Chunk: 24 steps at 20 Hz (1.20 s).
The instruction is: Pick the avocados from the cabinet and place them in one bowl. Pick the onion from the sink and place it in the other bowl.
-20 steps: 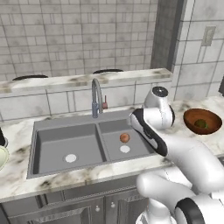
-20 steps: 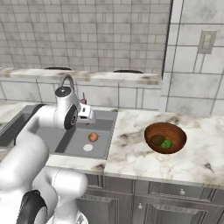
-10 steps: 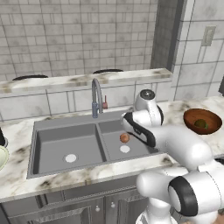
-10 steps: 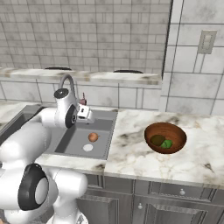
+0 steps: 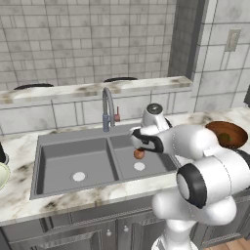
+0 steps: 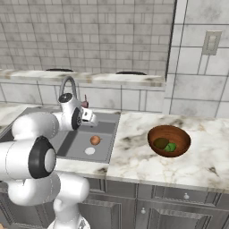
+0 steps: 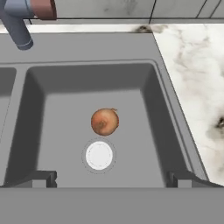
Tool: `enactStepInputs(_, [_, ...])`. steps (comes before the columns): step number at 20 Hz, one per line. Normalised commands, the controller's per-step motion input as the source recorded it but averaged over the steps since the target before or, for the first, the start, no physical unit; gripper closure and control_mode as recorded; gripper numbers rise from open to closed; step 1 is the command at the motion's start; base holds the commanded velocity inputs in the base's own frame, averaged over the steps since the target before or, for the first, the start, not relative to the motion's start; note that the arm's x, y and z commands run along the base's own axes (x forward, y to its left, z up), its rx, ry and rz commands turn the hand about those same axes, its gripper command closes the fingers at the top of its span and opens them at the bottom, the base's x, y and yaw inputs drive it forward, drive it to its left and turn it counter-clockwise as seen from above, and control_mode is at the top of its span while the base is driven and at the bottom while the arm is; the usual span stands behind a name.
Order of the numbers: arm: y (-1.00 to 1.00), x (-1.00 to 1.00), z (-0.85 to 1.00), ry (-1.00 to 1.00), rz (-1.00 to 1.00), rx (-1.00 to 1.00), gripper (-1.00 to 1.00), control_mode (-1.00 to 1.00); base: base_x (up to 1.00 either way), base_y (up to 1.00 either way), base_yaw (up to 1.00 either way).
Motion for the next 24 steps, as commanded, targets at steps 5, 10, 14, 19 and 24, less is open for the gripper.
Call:
enactStepInputs(5, [0.0,0.45,-0.36,0.09,0.0,0.0,-1.0,-1.0,0.0,0.0,0.0])
enactStepInputs(10, [0.0,0.38,-0.3,0.08,0.0,0.0,-1.0,-1.0,0.0,0.0,0.0])
enactStepInputs(14, [0.0,0.28,-0.25,0.04,0.01,0.0,-1.0,-1.0,0.0,0.0,0.0])
enactStepInputs(19, [0.0,0.24,-0.32,0.05,0.01,0.01,-1.0,-1.0,0.0,0.0,0.0])
enactStepInputs(24, [-0.01,0.21,-0.3,0.01,0.0,0.03,-1.0,-1.0,0.0,0.0,0.0])
